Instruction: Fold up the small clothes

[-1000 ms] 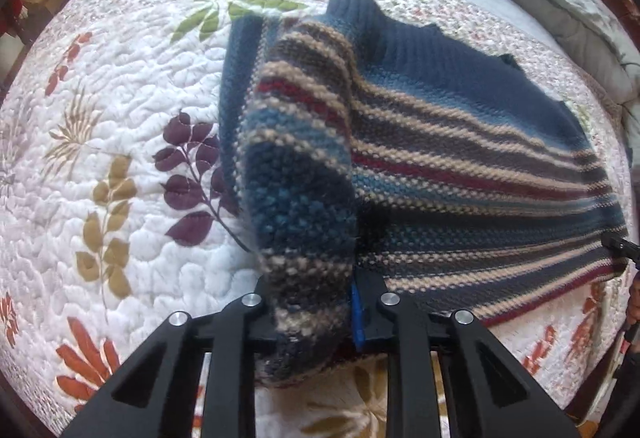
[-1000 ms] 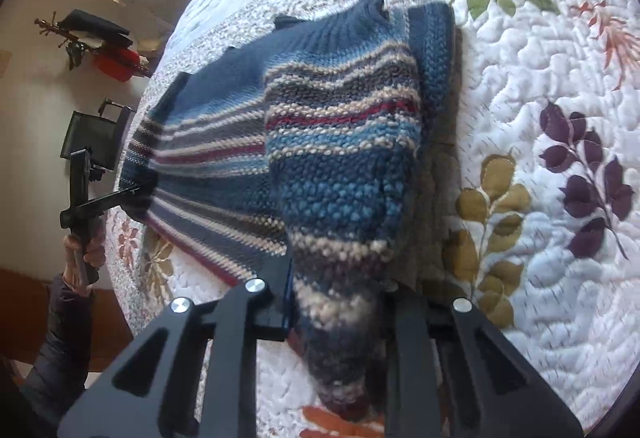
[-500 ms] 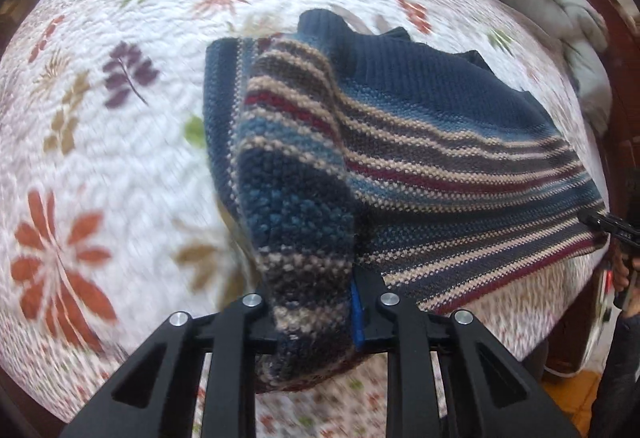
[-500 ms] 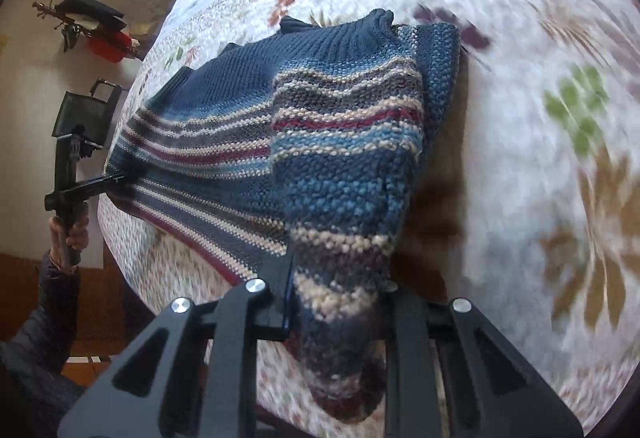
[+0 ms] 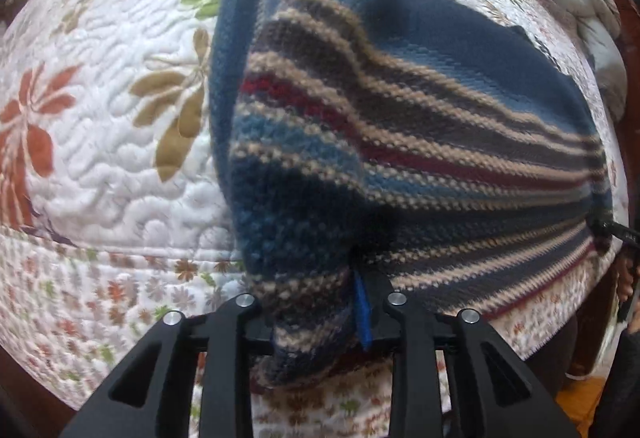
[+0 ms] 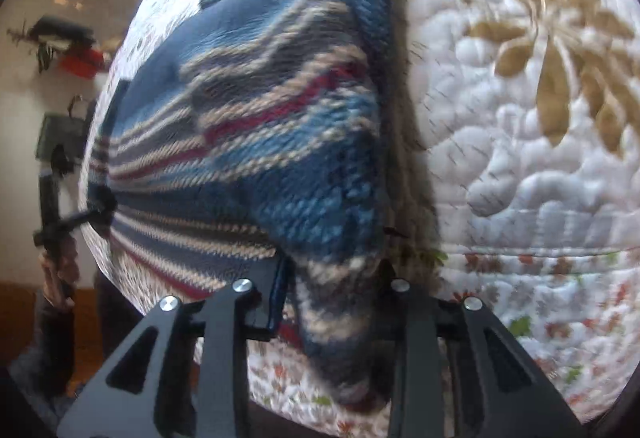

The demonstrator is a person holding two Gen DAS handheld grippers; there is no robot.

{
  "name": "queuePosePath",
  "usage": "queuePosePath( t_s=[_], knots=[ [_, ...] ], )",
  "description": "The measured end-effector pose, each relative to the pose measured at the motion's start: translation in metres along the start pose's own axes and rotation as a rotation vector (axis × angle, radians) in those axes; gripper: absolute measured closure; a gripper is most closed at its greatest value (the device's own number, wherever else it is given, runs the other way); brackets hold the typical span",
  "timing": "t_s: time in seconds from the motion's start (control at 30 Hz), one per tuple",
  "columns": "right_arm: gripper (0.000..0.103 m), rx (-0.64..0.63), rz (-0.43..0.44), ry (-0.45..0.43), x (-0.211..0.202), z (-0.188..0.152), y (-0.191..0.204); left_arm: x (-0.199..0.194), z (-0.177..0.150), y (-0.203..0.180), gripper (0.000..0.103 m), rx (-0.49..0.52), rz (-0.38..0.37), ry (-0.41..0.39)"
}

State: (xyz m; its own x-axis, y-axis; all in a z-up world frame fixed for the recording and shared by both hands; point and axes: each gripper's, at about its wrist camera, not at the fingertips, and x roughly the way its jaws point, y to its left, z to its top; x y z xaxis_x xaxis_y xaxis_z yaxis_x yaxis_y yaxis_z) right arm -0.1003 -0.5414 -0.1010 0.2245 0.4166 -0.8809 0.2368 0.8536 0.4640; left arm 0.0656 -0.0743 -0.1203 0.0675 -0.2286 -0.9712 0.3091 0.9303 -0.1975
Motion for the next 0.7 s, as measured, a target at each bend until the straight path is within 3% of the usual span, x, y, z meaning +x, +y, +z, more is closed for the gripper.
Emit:
queuePosePath(
  t_s=[0.07,0.13,0.2,0.3,0.37,0.53,0.63,0.7],
  knots=[
    [0.073,-0.002,0.008,-0.014,-0.002,0.000,0.000,-0.002,-0.003,-0.007,0.073,0.019,0.030,-0.024],
    [0.068,-0.030,-0.012,-0.014,-0.008,-0.004,0.003,0.000,-0.012,-0.028,0.064,0.038,0.064,-0.033],
    [0.048,-0.067,-0.097,-0.025,-0.020,-0.005,0.012,-0.008,-0.023,-0.032,0.057,0.059,0.109,-0.034],
    [0.045,-0.126,-0.152,-0.077,-0.047,-0.005,0.026,-0.036,-0.027,-0.031,0.043,0.071,0.196,-0.078],
    [0.045,-0.149,-0.166,-0.108,-0.065,0.001,0.036,-0.053,-0.025,-0.029,0.042,0.067,0.240,-0.123],
    [0.043,-0.220,-0.163,-0.153,-0.077,0.047,0.063,-0.082,0.019,-0.047,0.036,0.097,0.255,-0.201],
    [0.043,-0.227,-0.134,-0.164,-0.059,0.092,0.079,-0.075,0.060,-0.055,0.033,0.107,0.194,-0.182],
    [0.043,-0.224,-0.131,-0.166,-0.048,0.118,0.079,-0.058,0.085,-0.056,0.033,0.111,0.202,-0.158]
  ],
)
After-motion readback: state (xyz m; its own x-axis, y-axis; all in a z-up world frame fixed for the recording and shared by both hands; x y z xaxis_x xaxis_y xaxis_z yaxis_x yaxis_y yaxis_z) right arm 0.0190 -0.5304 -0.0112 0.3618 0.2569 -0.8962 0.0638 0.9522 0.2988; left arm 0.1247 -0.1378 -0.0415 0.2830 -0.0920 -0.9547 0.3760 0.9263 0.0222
